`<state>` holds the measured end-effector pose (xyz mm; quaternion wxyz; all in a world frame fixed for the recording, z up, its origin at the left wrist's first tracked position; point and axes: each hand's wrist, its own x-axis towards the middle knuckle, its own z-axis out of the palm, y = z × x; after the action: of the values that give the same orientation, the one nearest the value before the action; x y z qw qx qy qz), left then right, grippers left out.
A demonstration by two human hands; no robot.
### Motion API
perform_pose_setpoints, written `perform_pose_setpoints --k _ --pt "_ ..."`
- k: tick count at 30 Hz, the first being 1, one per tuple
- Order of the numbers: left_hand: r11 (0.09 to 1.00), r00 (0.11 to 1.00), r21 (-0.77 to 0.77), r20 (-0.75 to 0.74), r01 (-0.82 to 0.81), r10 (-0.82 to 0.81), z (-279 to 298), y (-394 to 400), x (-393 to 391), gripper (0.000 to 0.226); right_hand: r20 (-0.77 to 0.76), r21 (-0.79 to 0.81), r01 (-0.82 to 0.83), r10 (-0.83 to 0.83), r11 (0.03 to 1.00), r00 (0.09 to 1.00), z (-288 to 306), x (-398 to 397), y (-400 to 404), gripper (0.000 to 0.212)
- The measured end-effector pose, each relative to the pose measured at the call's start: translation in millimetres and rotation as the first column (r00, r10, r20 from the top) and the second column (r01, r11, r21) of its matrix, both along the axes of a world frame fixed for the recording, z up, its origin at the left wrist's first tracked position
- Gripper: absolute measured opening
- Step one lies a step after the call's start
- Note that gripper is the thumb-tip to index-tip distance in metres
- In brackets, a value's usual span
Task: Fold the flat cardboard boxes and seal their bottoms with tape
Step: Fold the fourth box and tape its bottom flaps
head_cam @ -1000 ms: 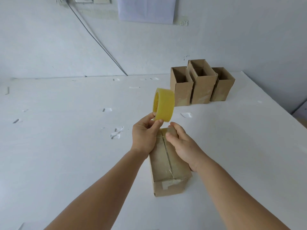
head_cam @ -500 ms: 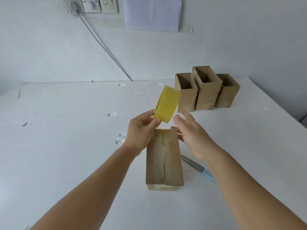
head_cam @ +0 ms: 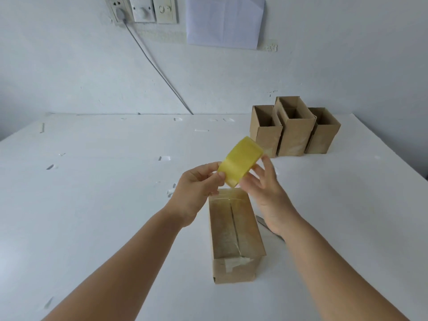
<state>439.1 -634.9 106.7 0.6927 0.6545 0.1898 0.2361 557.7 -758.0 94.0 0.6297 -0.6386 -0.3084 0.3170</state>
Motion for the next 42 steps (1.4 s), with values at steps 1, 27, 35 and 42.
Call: perform_pose_setpoints --k 1,27,35,42 --pt "0.998 0.998 -0.03 -0.006 0.057 -0.057 1 -2 -6 0.027 -0.066 0.058 0.003 0.001 0.998 0.998 3 2 -5 0.124" --pt "0.99 0.863 0.011 -0.49 0.143 -0.119 22 -37 -49 0.015 -0.188 0.203 -0.028 0.068 0.979 0.98 34 -1 -57 0.051" --pt "0.948 0.766 0.229 -0.642 0.221 -0.024 24 -28 -58 0.013 0.095 0.105 0.024 -0.034 0.994 0.995 40 -5 -66 0.018" --pt "0.911 0.693 0.299 -0.72 0.283 0.022 24 -15 -67 0.017 0.568 -0.226 0.147 0.008 0.963 0.823 39 9 -85 0.023"
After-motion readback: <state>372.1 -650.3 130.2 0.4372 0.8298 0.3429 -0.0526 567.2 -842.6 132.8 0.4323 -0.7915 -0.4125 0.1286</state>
